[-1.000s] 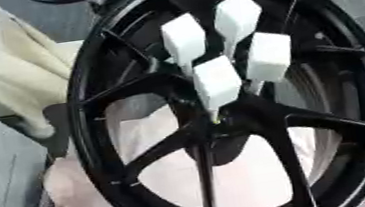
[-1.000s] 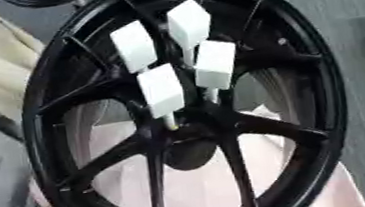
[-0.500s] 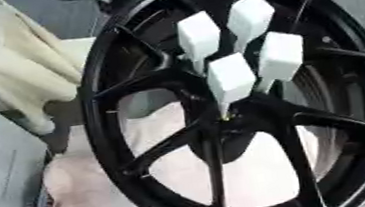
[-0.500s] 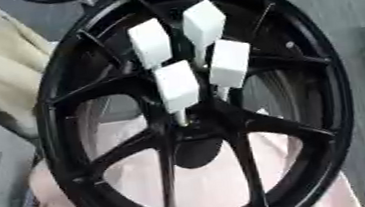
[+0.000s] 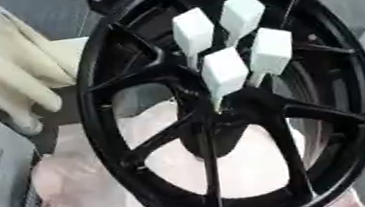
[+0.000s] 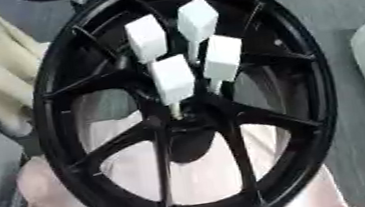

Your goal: Pull the pin out of the wheel hub.

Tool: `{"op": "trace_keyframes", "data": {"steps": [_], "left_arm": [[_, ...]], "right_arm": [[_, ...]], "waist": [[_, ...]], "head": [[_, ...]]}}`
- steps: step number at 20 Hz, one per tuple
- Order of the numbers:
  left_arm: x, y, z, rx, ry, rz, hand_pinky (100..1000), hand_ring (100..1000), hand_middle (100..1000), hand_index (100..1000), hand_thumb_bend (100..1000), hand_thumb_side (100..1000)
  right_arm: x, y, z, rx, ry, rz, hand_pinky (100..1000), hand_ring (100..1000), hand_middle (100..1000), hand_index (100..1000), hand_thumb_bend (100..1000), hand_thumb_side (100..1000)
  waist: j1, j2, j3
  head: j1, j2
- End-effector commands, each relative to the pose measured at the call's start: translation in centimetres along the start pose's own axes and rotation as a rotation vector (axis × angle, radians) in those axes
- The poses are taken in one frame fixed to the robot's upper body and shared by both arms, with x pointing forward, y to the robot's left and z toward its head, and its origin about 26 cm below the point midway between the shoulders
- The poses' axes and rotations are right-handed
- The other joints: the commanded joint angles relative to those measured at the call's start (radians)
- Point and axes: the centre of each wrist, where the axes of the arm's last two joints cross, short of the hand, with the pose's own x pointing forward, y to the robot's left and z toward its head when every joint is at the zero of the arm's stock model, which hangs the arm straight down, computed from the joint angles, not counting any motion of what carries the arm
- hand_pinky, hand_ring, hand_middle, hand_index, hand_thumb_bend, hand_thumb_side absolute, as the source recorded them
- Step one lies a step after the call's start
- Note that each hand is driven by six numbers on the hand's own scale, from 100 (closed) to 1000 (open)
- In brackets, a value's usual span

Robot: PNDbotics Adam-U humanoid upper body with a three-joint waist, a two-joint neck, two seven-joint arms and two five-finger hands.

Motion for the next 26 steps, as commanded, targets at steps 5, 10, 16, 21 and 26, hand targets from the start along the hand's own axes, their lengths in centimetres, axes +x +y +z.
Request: {"op": "trace_keyframes", "data": {"steps": [5, 10, 16, 21, 26], "left_arm": [[-0.9, 0.8, 1.3, 0.097, 0.133, 0.010, 570, 497, 492, 722, 369, 610], [-1.4, 1.0, 2.0, 0.136, 0.163, 0.027, 567, 494, 488, 720, 381, 600], [-2.6, 1.1, 3.7, 0.223, 0.220, 0.049, 566, 493, 485, 719, 384, 605], [-2.9, 1.2, 4.1, 0.239, 0.233, 0.038, 566, 493, 485, 718, 385, 609], [-3.1, 1.3, 4.5, 0.245, 0.250, 0.029, 567, 493, 485, 718, 386, 610]], "right_arm": [[-1.8, 3.1, -5.8, 0.171, -0.108, -0.046, 814, 777, 762, 819, 535, 573], [-2.0, 4.2, -6.8, 0.197, -0.146, -0.070, 816, 771, 760, 817, 539, 567], [-0.2, 7.4, -10.2, 0.212, -0.234, -0.180, 812, 764, 754, 812, 531, 556], [1.3, 9.9, -12.6, 0.206, -0.259, -0.223, 786, 724, 716, 788, 650, 555], [3.8, 13.0, -13.4, 0.156, -0.250, -0.290, 778, 718, 710, 786, 539, 596]], "waist": [[0.014, -0.053, -0.030], [0.015, -0.067, -0.033], [0.016, -0.088, -0.062], [0.016, -0.093, -0.080], [0.023, -0.102, -0.085]], "head": [[0.047, 0.022], [0.068, 0.041], [0.116, 0.049], [0.132, 0.049], [0.120, 0.049]]}}
